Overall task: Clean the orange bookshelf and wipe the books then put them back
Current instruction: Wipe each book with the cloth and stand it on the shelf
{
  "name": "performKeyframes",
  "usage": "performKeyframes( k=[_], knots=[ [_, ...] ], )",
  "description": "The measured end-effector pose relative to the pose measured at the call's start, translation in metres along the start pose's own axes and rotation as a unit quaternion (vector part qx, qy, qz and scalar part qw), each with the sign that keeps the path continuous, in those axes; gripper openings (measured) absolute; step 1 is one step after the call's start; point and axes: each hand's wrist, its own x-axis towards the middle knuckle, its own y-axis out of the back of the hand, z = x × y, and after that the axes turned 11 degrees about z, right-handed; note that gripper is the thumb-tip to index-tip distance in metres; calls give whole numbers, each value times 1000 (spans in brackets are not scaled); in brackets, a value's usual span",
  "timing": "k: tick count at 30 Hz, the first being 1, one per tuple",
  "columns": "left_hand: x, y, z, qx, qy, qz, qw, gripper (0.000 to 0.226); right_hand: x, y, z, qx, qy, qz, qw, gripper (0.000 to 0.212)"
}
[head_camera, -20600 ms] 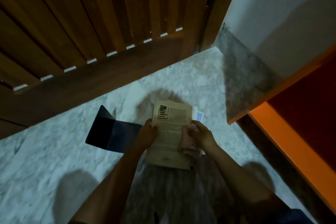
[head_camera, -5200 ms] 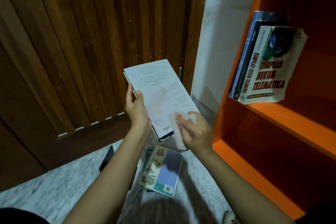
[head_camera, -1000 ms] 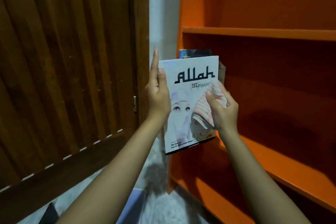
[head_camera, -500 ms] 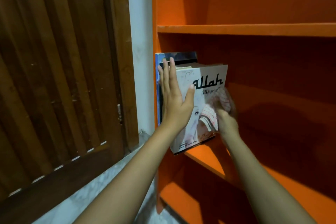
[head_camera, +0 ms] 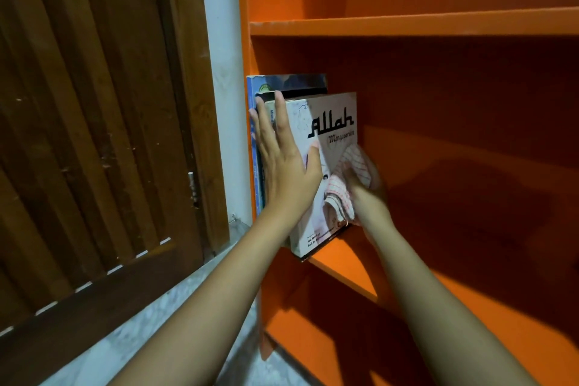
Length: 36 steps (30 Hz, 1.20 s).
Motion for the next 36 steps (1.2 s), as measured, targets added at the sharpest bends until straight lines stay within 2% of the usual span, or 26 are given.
performKeyframes(
  k=[13,20,24,29,32,36],
  knots=[
    [2,22,4,20,-4,-59,998,84,-3,14,-16,-114,20,23,993,38],
    [7,36,15,29,12,-83,996,76,-10,26,-48,-118,12,18,993,35],
    [18,52,25,33,11,-74,997,65,-20,31,-74,-107,39,19,993,34],
    [31,84,33,46,-16,-78,996,51,-43,28,-112,-97,104,-6,990,18],
    [36,109,28,95,-28,-109,989,48,-60,13,-130,-113,163,-15,980,19],
    [27,143,0,153,7,-156,976,51,-97,-21,-134,-112,205,-45,971,18]
  ],
)
